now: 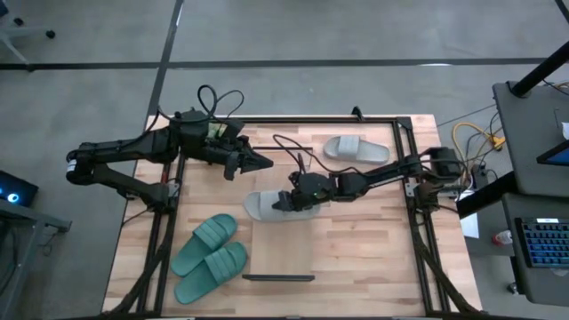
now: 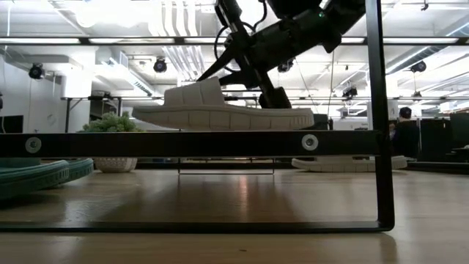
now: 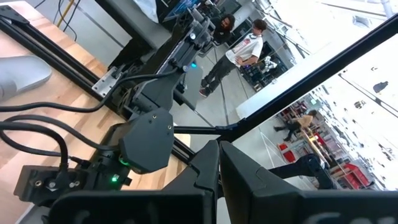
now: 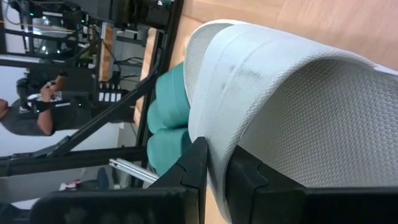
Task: Pick and place slides into the shelf
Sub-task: Put the gray slippers on the shelf
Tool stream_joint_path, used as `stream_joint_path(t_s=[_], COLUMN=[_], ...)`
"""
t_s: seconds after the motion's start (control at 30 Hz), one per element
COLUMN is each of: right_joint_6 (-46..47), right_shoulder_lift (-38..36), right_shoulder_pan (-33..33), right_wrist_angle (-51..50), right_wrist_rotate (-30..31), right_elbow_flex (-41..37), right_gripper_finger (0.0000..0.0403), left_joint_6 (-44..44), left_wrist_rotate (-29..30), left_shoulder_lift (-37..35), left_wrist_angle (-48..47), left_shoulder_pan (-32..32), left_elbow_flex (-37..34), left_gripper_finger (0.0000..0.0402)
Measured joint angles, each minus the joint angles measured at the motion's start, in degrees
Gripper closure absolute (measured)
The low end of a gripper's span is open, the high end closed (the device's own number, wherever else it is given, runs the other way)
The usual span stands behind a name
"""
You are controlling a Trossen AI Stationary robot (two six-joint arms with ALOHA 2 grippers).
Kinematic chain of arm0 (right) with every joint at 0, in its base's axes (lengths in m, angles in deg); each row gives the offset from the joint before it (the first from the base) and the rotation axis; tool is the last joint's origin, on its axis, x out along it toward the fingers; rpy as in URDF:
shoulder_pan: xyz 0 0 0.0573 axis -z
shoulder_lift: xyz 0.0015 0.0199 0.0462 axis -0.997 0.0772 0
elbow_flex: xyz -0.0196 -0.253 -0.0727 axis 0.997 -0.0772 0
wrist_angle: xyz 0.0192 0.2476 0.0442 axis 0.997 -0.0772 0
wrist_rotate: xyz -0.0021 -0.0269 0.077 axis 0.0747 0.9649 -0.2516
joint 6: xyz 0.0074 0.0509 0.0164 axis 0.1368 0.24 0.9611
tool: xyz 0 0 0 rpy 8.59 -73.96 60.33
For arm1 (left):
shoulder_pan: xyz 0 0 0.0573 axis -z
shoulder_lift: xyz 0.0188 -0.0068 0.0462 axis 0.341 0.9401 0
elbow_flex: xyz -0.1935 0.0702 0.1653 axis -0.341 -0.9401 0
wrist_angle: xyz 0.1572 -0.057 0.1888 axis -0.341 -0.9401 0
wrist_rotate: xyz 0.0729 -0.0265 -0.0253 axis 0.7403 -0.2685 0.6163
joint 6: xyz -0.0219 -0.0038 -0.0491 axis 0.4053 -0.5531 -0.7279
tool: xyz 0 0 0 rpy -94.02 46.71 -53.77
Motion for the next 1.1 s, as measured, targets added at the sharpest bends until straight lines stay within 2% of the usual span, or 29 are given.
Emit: stream_joint_path(t_s=[1.1], right_joint_6=[-1.11], right_shoulder_lift=[4.16], right_shoulder_pan=[0.79], right_wrist_angle=[0.09], right_wrist_rotate=[-0.66], right_elbow_flex=[0.11], right_gripper_finger=[0.0369], left_joint_6=[-0.26], left_wrist_rotate=[-0.35], left_shoulder_lift=[0.00], left_wrist_angle=[-0.01], left_shoulder_pan=[-0.02], left_elbow_flex=[0.00], left_gripper_finger=[0.0402])
